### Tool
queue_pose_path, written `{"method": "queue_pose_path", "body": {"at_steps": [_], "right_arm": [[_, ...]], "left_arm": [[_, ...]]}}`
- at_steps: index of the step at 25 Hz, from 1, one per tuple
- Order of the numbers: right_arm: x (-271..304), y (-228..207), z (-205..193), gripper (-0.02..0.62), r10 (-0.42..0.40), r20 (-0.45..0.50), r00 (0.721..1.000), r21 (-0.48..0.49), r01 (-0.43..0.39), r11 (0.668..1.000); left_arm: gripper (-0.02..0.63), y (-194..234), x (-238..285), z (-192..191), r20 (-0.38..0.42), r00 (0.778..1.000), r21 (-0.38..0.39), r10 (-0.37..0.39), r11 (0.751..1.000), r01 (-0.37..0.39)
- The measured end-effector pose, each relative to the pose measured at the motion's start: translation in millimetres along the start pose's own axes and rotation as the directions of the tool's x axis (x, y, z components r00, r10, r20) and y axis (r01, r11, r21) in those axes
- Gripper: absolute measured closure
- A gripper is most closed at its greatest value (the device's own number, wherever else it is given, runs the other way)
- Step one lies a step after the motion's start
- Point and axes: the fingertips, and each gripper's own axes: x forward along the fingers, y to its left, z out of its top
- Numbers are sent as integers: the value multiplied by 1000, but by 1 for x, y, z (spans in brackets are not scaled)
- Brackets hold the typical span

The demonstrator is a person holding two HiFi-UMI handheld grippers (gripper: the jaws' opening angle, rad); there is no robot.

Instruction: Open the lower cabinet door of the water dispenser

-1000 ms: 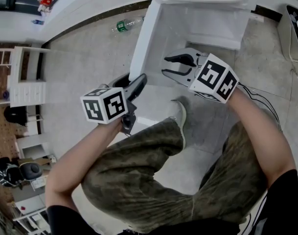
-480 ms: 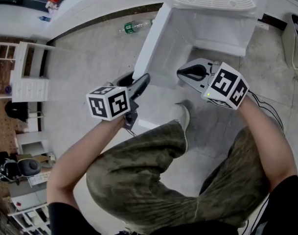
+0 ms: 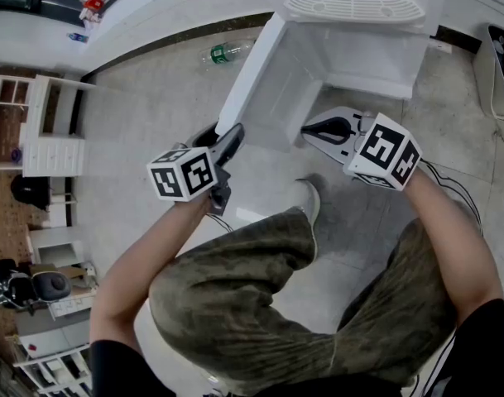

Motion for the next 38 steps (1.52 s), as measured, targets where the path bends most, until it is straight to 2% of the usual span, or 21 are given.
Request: {"method": "queue_pose_path", "body": {"at_steps": [6,10,14,17,30,35,38], "right_arm": [[11,4,4,594,5,9,1000,35,-5,999],[13,8,0,594,19,1,1000,25,-19,1000],[8,3,-9,594,-1,-26,1000,-10,1,1000],[2,-4,-12,594,-13,-37,999,2,13,1000],[-8,-28,-1,594,-98,7,995,96,97,991],[1,-46,3,594,-159,37,987,176,150,973],[13,-53,2,594,-192,27,981,162,185,969]], "left_arm": [[399,26,2,5,27,996,-53,87,995,-86],[397,37,2,7,47,992,-71,114,991,-111],[393,40,3,9,67,990,-106,123,988,-116],[391,42,5,10,85,987,-116,133,986,-123],[385,64,9,18,131,969,-157,208,970,-187],[385,74,13,22,147,964,-162,224,966,-199],[387,79,12,22,164,957,-164,239,963,-212]]}}
